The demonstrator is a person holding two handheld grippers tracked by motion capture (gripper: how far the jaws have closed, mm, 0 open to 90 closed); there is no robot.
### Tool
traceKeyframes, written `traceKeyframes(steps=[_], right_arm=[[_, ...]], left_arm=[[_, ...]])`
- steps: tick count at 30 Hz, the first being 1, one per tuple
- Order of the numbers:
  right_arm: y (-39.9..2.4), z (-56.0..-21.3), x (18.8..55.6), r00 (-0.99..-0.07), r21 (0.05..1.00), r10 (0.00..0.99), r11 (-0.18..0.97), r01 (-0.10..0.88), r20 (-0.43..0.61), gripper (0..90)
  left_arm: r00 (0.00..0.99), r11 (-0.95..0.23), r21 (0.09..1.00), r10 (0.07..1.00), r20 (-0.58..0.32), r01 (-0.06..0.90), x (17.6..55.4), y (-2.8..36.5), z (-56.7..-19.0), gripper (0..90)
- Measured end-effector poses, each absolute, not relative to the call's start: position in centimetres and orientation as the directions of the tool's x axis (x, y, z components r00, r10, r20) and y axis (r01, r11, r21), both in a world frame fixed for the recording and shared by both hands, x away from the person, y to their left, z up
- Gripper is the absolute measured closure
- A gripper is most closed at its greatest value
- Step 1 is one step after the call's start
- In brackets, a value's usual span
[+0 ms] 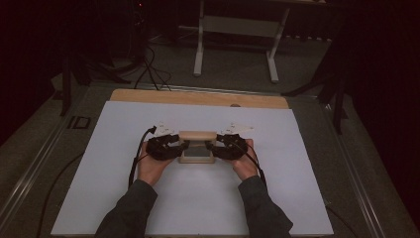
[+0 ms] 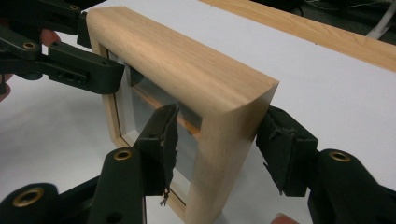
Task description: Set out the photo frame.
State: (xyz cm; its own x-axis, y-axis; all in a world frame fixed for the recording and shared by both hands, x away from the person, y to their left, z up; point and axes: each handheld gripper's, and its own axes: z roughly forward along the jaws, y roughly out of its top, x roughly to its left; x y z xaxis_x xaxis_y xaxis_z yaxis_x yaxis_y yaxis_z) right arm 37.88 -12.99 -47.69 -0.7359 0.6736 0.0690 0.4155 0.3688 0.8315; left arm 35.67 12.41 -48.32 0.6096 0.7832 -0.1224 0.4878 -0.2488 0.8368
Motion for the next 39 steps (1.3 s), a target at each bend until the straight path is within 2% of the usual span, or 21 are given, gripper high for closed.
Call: traceKeyframes(steps=[5,25,39], right_arm=[[-13.0,-47.7,38.0,-0.733,0.831,0.676,0.369,0.417,0.068,47.7],[-13.3,-47.6,37.9,-0.717,0.824,0.693,0.360,0.437,0.078,34.0],[-13.9,-46.8,37.4,-0.711,0.825,0.701,0.365,0.431,0.061,30.5]], left_arm=[[0.603,-0.251,0.830,0.788,-0.124,0.498,35.8,12.4,-48.5,49.9],[0.573,-0.233,0.798,0.803,-0.164,0.556,36.1,12.8,-49.0,40.3],[0.571,-0.224,0.804,0.804,-0.167,0.551,34.9,13.8,-48.6,38.2]])
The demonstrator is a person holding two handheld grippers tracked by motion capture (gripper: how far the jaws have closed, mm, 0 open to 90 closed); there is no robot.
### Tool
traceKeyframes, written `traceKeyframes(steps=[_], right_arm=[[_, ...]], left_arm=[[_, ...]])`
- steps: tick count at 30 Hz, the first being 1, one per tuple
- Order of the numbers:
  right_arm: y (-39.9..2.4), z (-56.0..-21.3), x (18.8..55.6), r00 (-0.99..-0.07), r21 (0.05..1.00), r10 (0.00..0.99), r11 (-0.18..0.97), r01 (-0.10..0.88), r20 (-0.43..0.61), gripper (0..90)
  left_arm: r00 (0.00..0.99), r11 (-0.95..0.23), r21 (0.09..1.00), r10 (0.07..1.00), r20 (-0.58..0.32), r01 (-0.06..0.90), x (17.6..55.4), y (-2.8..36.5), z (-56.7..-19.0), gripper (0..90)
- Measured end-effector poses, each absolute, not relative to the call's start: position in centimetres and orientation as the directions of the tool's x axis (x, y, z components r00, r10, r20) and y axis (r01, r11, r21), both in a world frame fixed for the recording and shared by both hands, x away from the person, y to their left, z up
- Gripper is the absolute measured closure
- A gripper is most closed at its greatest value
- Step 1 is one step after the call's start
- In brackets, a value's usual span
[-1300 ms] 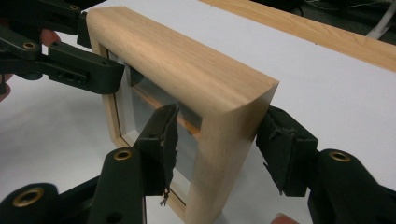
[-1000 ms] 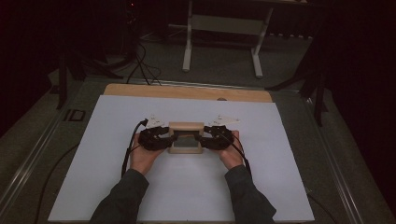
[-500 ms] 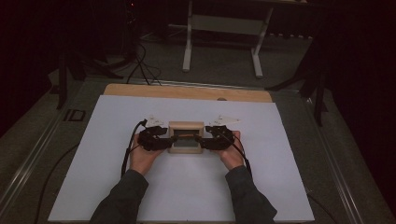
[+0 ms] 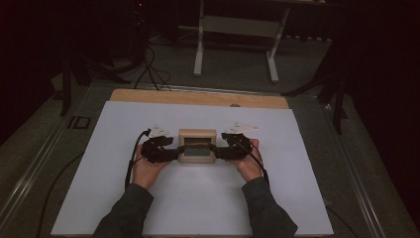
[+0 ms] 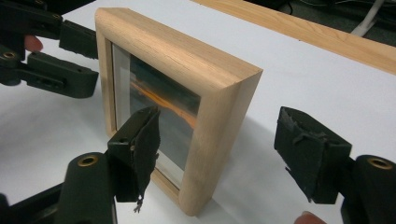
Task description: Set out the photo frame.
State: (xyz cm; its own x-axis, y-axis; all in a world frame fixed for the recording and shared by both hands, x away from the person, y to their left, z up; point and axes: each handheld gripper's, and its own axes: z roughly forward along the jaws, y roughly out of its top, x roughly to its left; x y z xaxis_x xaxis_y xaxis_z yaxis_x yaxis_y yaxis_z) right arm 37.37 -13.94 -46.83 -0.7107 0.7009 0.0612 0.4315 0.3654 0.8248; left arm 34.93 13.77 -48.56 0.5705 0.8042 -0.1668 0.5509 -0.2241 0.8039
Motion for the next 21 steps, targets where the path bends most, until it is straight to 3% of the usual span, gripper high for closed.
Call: traceKeyframes(steps=[21], right_arm=[[-15.7,-46.3,36.3,-0.707,0.817,0.706,0.388,0.428,0.035,29.6]], left_arm=[[0.545,-0.202,0.816,0.823,-0.158,0.542,33.3,16.7,-47.0,37.8]])
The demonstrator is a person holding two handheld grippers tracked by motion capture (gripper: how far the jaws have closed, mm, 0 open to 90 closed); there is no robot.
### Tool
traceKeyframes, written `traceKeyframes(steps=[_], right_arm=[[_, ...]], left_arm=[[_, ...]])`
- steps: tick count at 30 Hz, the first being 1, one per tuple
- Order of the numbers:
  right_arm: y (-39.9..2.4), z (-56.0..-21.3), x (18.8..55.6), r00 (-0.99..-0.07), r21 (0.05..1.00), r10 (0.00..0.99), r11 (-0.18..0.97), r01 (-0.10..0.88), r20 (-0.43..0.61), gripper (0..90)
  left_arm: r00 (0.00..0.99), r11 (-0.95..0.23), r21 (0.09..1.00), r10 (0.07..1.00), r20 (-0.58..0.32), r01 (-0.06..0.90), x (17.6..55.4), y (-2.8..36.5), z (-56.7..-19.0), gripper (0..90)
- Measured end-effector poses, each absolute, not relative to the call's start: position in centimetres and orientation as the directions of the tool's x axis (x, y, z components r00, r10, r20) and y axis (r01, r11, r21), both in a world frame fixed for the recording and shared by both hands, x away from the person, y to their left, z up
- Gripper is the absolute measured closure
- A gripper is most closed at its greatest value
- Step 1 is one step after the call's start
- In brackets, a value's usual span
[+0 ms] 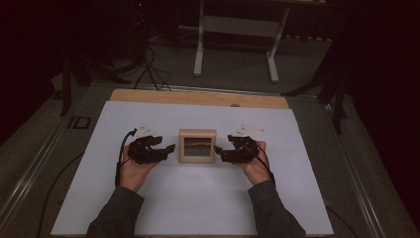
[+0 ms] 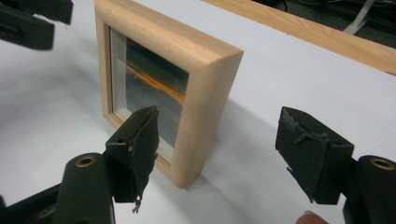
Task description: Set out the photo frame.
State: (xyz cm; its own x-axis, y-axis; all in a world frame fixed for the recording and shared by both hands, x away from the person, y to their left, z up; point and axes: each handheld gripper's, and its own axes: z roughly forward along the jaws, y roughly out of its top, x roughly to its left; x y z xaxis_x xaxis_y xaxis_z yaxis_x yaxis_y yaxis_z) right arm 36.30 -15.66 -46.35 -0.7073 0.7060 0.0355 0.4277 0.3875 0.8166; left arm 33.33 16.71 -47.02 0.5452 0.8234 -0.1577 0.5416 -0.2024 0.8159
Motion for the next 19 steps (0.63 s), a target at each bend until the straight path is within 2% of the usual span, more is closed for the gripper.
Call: traceKeyframes(steps=[19], right_arm=[[-18.6,-47.2,35.4,-0.678,0.805,0.734,0.375,0.460,0.046,28.3]], left_arm=[[0.491,-0.187,0.807,0.859,-0.143,0.561,31.7,20.2,-47.5,37.8]])
